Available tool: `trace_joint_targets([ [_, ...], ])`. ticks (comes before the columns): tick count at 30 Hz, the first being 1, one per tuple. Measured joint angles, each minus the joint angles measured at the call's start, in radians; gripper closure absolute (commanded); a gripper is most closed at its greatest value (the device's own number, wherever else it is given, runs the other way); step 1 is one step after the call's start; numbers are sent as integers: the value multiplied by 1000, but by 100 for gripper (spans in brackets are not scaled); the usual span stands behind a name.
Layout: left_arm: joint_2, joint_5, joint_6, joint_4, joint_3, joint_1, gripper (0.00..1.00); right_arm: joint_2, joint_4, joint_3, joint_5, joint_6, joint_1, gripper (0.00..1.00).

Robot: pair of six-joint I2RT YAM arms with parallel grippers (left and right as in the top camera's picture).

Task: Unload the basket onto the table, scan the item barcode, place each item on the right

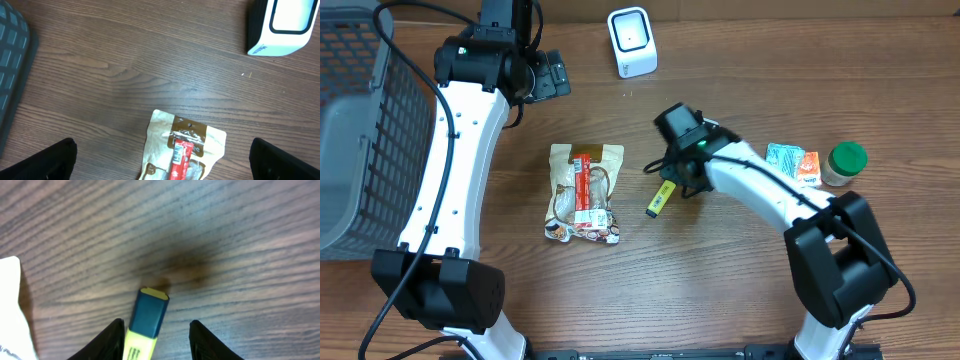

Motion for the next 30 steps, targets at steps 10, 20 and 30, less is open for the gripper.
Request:
trace_joint_targets([
  [10, 0, 0, 0, 0, 0, 0, 0, 0, 21, -20, -164, 26, -10, 56],
  [20, 0, 0, 0, 0, 0, 0, 0, 16, 124, -83, -138, 92, 56, 57],
  [30, 0, 0, 0, 0, 0, 0, 0, 10, 77, -84, -140, 99, 27, 64],
])
